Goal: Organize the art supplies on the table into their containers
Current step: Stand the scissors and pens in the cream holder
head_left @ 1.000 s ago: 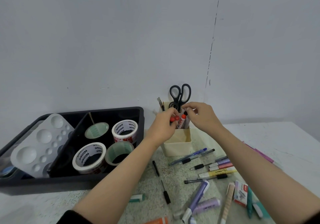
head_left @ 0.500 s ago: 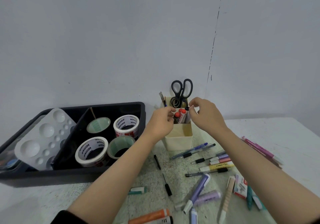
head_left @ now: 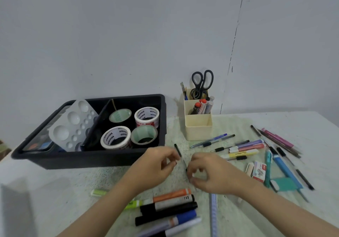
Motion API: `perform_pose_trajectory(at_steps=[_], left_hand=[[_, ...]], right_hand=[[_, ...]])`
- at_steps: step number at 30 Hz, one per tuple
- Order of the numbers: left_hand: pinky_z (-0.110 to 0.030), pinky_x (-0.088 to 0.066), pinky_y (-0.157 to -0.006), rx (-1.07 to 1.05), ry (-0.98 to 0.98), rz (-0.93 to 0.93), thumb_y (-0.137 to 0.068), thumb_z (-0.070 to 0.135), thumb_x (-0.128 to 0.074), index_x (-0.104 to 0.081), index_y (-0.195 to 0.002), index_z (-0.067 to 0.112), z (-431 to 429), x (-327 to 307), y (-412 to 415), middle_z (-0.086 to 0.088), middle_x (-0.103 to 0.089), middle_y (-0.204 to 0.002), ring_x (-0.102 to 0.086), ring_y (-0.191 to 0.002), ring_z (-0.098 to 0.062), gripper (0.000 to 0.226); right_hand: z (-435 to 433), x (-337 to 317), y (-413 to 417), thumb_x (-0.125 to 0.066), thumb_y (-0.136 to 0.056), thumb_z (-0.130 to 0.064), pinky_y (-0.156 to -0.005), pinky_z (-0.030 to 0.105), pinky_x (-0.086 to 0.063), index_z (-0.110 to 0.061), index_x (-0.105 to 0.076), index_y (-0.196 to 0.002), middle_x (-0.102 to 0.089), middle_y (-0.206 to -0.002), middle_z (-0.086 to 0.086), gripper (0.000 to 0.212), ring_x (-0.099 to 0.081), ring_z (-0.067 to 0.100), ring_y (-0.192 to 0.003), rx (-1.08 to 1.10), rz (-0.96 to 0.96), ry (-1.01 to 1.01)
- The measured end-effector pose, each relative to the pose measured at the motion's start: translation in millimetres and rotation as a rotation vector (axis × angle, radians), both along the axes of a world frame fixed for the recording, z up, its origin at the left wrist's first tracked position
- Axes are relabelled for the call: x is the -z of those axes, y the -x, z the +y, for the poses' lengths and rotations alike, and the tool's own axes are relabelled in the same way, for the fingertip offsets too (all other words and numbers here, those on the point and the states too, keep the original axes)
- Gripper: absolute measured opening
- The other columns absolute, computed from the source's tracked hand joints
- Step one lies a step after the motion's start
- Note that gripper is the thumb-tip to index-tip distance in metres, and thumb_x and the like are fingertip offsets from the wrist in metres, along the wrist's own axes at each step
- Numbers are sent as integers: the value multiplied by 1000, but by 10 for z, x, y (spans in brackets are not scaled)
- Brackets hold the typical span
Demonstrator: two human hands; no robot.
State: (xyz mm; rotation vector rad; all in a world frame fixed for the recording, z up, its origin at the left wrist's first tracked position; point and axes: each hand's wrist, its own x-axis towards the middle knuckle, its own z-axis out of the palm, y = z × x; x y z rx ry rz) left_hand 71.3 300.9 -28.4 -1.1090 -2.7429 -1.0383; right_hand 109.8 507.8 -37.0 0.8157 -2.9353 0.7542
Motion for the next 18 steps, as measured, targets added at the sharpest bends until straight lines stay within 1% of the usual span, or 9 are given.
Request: perform_pose_trajectory(at_steps=[2, 4, 5, 7, 10, 11, 13, 16, 18], left_hand=[[-17, -45, -59, -5, 53, -10, -87, 14, -60, -65, -93, 23, -137, 87, -124, 21, -57, -80, -54, -68, -9, 12], [-14, -44, -60, -19, 88, -29, -87, 16, -60, -65, -91, 27, -256, 171, -225, 22, -57, -80, -55, -70, -6, 12], [-15, -46, -60, -32, 102, -33, -86, 18, -61, -64, -89, 29, -313, 211, -266, 23, -57, -80, -55, -71, -5, 12], [-19, -48, -61, -61, 127, -33, -84, 23, -61, -63, -84, 34, -416, 278, -339, 24, -58, -77, -56, -71, -6, 12], [-22, -48, -61, -19, 129, -25, -77, 33, -60, -62, -80, 34, -499, 340, -451, 19, -61, -77, -56, -68, -6, 4], [-23, -48, -61, 10, 133, -31, -75, 34, -60, -63, -80, 32, -507, 352, -491, 16, -61, -75, -56, -66, -5, 6], [-19, -46, -59, 62, 161, -49, -73, 37, -61, -64, -80, 30, -502, 371, -561, 15, -60, -72, -54, -66, -2, 10], [-8, -36, -58, 112, 249, -10, -79, 43, -59, -65, -83, 28, -478, 391, -641, 19, -54, -70, -51, -69, 1, 17], [-10, -37, -60, 112, 284, 44, -83, 46, -56, -65, -87, 27, -464, 407, -677, 18, -56, -75, -52, -73, -1, 21]], right_hand=[[-53, 74, -127, -62, -80, -30, -68, 14, -39, -28, -70, -90, -51, -83, -13, 12, -50, 3, -76, -23, -36, -32], [-91, 138, -210, -62, -80, -31, -68, 12, -34, -28, -70, -92, -48, -83, -13, 15, -48, 3, -75, -38, -40, -76], [-106, 165, -242, -62, -81, -32, -69, 10, -29, -28, -69, -94, -48, -84, -13, 16, -46, 1, -76, -39, -34, -91], [-136, 204, -297, -61, -83, -35, -74, 10, -26, -29, -66, -100, -49, -87, -14, 19, -43, 1, -81, -16, -13, -113], [-176, 228, -370, -58, -87, -37, -80, 18, -28, -30, -61, -108, -55, -96, -12, 22, -45, 2, -88, 34, 30, -156], [-185, 226, -388, -58, -87, -38, -81, 20, -28, -31, -61, -108, -57, -98, -12, 22, -47, 2, -91, 43, 38, -160], [-205, 226, -418, -57, -87, -40, -83, 20, -28, -30, -62, -108, -60, -99, -13, 23, -50, 2, -94, 52, 45, -150], [-228, 242, -439, -54, -90, -38, -88, 23, -31, -28, -63, -109, -62, -100, -12, 23, -53, 4, -95, 86, 33, -139], [-245, 248, -438, -55, -90, -37, -91, 25, -34, -28, -63, -110, -61, -100, -10, 23, -52, 6, -95, 120, 19, -162]])
